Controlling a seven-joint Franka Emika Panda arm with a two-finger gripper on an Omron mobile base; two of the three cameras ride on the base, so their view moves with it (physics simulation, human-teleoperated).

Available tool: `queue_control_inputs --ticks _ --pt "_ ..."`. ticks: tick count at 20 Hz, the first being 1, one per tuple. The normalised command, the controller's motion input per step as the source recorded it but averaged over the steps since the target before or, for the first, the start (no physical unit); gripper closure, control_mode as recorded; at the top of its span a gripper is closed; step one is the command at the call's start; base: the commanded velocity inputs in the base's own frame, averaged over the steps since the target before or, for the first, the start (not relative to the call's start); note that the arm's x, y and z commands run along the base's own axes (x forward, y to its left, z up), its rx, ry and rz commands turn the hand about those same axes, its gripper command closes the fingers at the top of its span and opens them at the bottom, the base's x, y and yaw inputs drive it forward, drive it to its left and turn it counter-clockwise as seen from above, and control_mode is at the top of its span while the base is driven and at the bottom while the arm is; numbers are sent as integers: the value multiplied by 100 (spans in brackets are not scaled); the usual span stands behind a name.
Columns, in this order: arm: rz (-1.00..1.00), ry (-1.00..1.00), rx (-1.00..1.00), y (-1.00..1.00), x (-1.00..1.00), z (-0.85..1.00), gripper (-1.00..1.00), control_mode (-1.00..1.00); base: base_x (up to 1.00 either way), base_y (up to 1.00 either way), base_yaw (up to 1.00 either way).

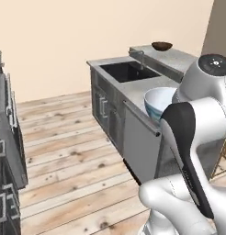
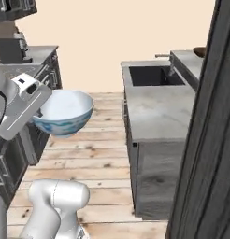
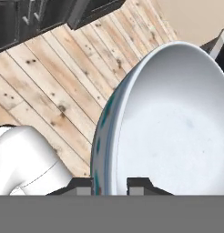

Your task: Pick up the bowls from the cabinet and place each bowl in front of a stool on the dining counter.

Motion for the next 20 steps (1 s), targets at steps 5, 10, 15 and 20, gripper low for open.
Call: queue_control_inputs --ticks 5,10,15,20 --pt "0 0 0 0 0 0 100 100 40 -24 -83" --pt "0 0 0 0 0 0 100 100 53 -13 -78" --pt "0 0 0 0 0 0 100 100 80 -1 -72" --pt "0 0 0 0 0 0 100 100 98 19 -48"
